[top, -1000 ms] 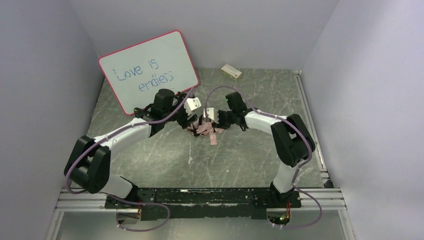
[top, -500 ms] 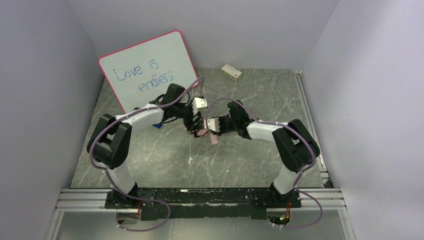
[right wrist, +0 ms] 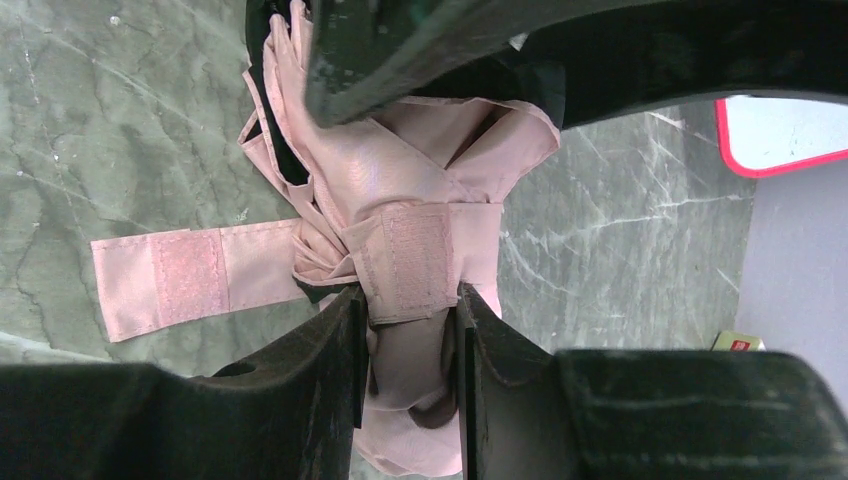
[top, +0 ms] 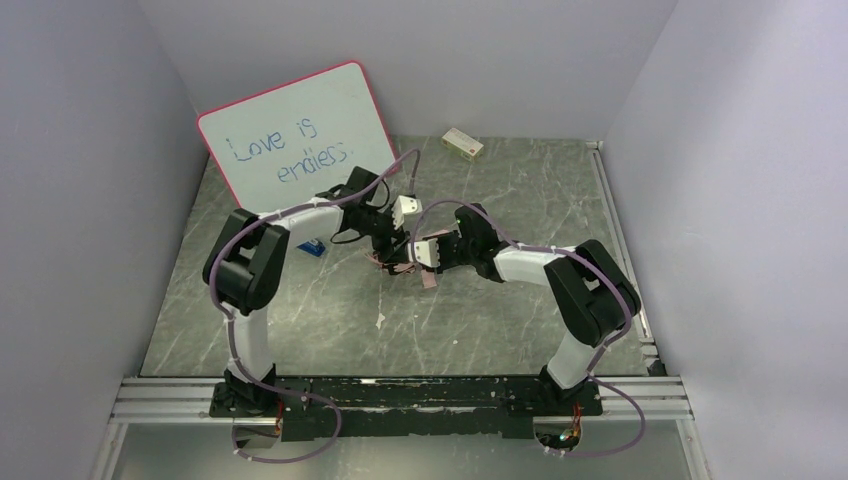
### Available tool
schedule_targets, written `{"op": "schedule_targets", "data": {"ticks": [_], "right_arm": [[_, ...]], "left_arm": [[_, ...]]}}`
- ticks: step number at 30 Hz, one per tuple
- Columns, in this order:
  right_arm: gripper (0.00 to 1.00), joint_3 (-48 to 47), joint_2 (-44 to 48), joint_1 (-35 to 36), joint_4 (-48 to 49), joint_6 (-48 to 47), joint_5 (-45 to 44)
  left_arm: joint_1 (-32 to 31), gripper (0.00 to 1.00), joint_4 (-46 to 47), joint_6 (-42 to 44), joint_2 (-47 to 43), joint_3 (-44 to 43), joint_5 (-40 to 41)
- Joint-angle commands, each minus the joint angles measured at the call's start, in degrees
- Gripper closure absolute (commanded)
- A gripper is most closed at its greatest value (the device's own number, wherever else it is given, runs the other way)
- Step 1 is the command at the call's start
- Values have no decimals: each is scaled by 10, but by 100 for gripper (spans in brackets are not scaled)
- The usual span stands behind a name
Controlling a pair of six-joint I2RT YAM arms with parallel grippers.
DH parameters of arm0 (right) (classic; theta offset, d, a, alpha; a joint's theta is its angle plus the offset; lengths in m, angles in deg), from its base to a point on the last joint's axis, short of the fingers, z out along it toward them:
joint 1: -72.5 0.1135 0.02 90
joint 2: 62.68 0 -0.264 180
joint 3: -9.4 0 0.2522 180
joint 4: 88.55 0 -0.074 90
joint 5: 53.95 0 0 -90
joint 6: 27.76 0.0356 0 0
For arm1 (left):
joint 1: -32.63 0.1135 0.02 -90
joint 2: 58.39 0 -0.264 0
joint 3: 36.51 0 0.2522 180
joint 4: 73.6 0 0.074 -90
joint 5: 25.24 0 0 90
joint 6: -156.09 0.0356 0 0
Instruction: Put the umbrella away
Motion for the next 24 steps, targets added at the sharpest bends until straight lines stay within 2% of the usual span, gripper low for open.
{"op": "schedule_targets", "data": {"ticks": [1,18,24], "right_arm": [[75,27,-24,0,-57,-9,-53],[75,39,-18,7,-37,-14,-54],[75,45,-14,8,-27,-14,-52]], "left_arm": [[4,25,-37,7,25,-17,-15],[-5,32,-53,-40,87,-55,-8],[-12,44,-53,-52,96,-60,27]]}}
